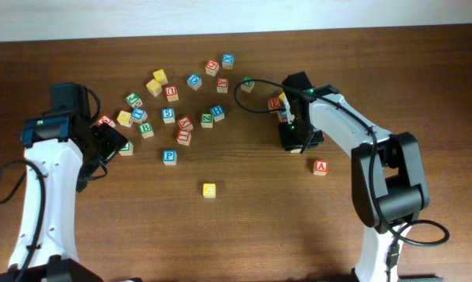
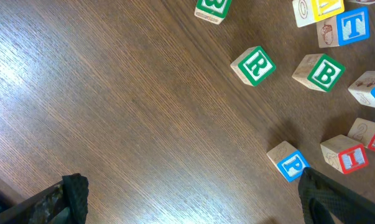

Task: Spell out CVPR
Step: 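Reach the right gripper to the green V block and grasp it, then carry the V block and lower it just right of the C block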

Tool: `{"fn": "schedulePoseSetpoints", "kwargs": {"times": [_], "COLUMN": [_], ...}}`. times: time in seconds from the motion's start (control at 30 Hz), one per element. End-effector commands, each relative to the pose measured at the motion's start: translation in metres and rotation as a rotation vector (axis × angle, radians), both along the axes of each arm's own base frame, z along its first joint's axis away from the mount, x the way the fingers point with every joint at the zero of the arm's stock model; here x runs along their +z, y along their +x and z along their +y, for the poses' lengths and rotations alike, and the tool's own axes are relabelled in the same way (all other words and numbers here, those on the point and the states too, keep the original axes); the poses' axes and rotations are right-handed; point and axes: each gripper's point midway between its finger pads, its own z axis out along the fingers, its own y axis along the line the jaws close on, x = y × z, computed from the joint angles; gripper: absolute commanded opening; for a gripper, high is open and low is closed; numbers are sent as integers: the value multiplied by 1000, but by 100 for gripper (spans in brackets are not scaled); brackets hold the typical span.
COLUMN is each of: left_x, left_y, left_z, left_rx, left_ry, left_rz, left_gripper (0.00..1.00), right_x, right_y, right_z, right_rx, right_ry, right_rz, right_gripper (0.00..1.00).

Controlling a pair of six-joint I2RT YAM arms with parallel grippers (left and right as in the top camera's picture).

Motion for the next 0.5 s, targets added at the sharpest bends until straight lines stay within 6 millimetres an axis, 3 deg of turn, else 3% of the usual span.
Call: {"fn": "schedulePoseSetpoints", "kwargs": {"times": [0.0,0.07,0.27,0.47], "left_x": [-1,-1,-1,-1], "left_y": [-2,-2,-1,-1], "left_z": [0,0,0,0], "left_rx": [17,17,17,17], "left_ry": [0,0,0,0], "left_rz": [2,2,1,1], "left_gripper": [99,99,99,99], "right_x": [-3,-3,2,44], "right_y": [3,4,0,-4], "right_z": [-2,-2,6,18], "right_rx": [-8,-9,-12,-7], "right_ry": [-22,-21,28,97], "right_rz": [-9,-10,11,21], "right_gripper": [35,29,26,24]}}
